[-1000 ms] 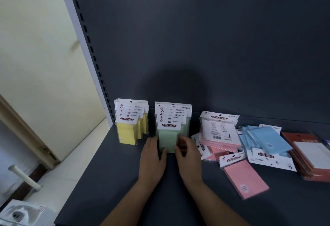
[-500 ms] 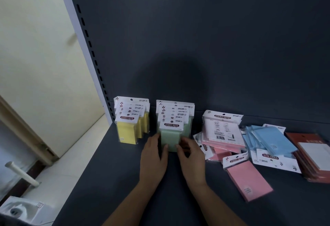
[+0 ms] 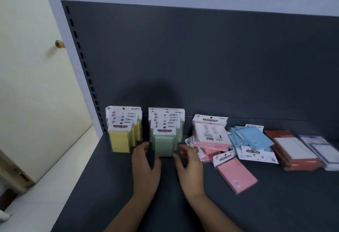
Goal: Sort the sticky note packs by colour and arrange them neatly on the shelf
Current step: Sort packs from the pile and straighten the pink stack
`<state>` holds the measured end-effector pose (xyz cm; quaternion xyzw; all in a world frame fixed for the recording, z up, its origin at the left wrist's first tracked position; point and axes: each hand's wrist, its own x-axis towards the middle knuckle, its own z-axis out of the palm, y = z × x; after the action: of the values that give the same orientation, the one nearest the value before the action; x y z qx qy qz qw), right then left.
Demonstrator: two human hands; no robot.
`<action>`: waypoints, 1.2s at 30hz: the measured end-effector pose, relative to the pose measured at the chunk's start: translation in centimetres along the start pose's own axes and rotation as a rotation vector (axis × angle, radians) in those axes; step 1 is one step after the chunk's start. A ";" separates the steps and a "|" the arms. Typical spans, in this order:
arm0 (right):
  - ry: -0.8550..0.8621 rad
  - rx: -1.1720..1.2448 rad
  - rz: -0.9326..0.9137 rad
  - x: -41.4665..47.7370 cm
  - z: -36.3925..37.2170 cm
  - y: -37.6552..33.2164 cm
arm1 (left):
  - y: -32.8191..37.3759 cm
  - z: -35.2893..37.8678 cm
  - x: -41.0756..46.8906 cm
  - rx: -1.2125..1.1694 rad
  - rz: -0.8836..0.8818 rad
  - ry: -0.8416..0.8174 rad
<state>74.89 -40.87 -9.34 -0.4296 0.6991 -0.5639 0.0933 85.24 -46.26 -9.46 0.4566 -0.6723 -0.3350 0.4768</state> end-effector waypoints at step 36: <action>-0.568 0.033 0.302 -1.5 -18.8 4.1 | 10.7 10.0 -8.8 -0.409 -0.528 0.126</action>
<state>62.19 -26.55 -6.91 -0.4598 0.6915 -0.4127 0.3742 73.75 -34.02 -6.10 0.5296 -0.4189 -0.5461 0.4958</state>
